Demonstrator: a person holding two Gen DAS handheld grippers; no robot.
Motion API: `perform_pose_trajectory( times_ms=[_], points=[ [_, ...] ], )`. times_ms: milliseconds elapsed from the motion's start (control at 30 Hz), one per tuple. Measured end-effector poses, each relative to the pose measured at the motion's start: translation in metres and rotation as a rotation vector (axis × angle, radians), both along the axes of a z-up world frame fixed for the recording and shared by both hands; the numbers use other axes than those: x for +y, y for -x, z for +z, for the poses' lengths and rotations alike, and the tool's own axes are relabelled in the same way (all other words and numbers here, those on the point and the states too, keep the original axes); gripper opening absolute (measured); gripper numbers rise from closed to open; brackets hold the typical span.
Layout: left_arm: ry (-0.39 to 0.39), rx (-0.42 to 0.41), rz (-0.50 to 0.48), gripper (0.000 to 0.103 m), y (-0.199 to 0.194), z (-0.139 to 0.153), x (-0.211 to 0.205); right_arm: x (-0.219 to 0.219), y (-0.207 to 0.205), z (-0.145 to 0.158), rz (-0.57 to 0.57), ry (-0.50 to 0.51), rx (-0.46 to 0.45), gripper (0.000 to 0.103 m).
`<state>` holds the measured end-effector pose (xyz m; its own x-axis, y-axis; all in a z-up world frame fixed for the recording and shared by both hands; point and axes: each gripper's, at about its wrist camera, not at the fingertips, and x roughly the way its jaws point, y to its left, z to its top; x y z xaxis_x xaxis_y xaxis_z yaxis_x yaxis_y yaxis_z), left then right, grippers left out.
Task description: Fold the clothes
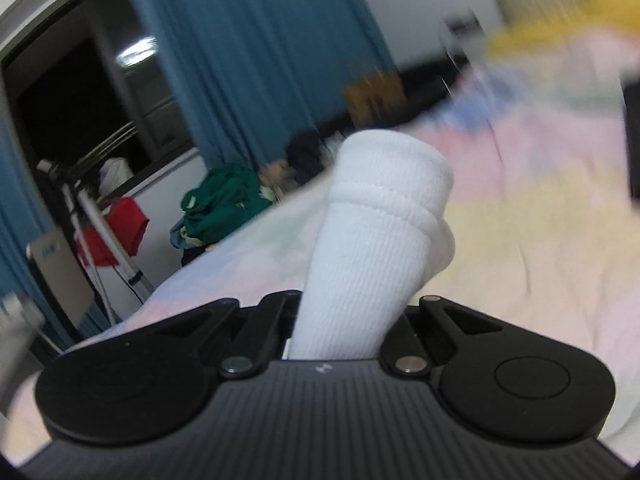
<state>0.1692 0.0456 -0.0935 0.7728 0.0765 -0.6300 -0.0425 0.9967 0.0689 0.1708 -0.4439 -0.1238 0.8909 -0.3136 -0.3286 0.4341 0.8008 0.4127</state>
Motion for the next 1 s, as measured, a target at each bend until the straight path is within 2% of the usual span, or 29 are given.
perform_pose_trajectory(
  times_ms=[100, 200, 333, 433, 567, 633, 667, 700, 833, 933, 1000],
  points=[
    [0.019, -0.003, -0.004, 0.095, 0.0, 0.003, 0.004, 0.049, 0.001, 0.032, 0.021, 0.161, -0.033, 0.009],
    [0.04, -0.006, -0.007, 0.095, 0.0, 0.007, 0.008, 0.118, 0.001, 0.056, 0.086, 0.377, -0.068, 0.009],
    [0.071, -0.022, 0.0, 0.095, 0.004, 0.014, 0.014, 0.222, 0.006, 0.057, 0.222, 0.617, -0.112, 0.009],
    [0.098, -0.038, 0.008, 0.095, 0.009, 0.021, 0.018, 0.291, 0.013, 0.027, 0.374, 0.715, -0.09, 0.009],
    [0.109, -0.055, 0.025, 0.095, 0.014, 0.026, 0.02, 0.359, 0.015, -0.048, 0.628, 0.84, 0.089, 0.009],
    [0.116, -0.053, 0.032, 0.095, 0.014, 0.027, 0.021, 0.384, 0.019, -0.08, 0.685, 0.942, 0.165, 0.009],
    [0.121, -0.051, 0.034, 0.095, 0.014, 0.027, 0.021, 0.39, 0.021, -0.088, 0.67, 1.006, 0.172, 0.009],
    [0.124, -0.049, 0.035, 0.095, 0.014, 0.027, 0.022, 0.39, 0.021, -0.088, 0.66, 1.022, 0.162, 0.009],
    [0.143, -0.063, 0.038, 0.095, 0.015, 0.031, 0.025, 0.382, 0.024, -0.076, 0.64, 0.981, 0.117, 0.009],
    [0.171, -0.081, 0.04, 0.095, 0.016, 0.035, 0.028, 0.396, 0.036, -0.061, 0.675, 0.972, 0.027, 0.01],
    [0.19, -0.092, 0.042, 0.095, 0.018, 0.037, 0.03, 0.406, 0.037, -0.064, 0.721, 0.977, 0.034, 0.01]
  ],
)
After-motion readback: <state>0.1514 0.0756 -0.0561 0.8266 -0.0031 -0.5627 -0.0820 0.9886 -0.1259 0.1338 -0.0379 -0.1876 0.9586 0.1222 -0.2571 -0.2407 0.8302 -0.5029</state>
